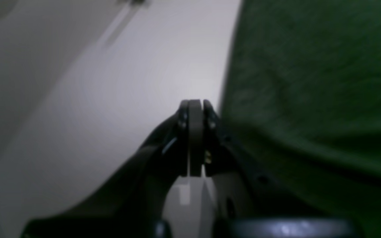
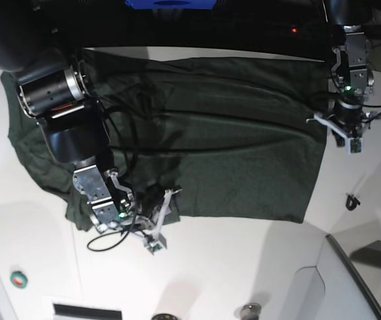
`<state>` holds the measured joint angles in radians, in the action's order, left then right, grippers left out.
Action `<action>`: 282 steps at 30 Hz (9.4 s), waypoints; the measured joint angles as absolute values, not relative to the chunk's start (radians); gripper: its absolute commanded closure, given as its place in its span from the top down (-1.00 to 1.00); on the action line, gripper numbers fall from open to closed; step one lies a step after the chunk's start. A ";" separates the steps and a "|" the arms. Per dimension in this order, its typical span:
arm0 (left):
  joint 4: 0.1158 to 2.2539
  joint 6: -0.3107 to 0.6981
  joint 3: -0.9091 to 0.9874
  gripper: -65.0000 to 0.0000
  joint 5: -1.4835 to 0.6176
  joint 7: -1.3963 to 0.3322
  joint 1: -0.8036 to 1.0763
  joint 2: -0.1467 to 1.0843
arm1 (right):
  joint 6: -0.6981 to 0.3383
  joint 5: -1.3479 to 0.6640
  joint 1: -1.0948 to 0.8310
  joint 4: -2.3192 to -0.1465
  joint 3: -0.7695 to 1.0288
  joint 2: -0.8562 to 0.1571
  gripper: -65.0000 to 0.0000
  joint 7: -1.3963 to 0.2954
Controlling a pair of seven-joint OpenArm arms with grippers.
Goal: Layout the t-shirt on the table in an organized manner, then fold the t-shirt properly
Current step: 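Move the right gripper to the shirt hem and grasp the fabric, then sweep the right gripper across the shirt middle, flattening the fabric, then move both grippers to the shirt's hem corners and grasp them, then lift the hem corners with both grippers and fold toward the collar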
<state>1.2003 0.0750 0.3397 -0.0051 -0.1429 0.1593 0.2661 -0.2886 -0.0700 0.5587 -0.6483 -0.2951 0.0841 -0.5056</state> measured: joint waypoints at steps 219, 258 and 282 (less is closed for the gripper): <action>0.379 0.297 0.220 -1.00 -0.098 -0.249 -0.531 0.328 | -0.587 -0.066 0.405 -0.701 0.107 -0.310 -1.00 -0.378; 0.414 0.300 0.313 0.35 -0.102 -0.216 -0.495 0.297 | -0.587 -0.063 0.382 -0.734 0.107 -0.310 -1.00 -0.380; 0.748 0.393 0.317 -1.00 -0.089 -0.444 -0.406 0.258 | -0.587 -0.066 0.327 -0.921 0.105 -0.309 -1.00 -0.377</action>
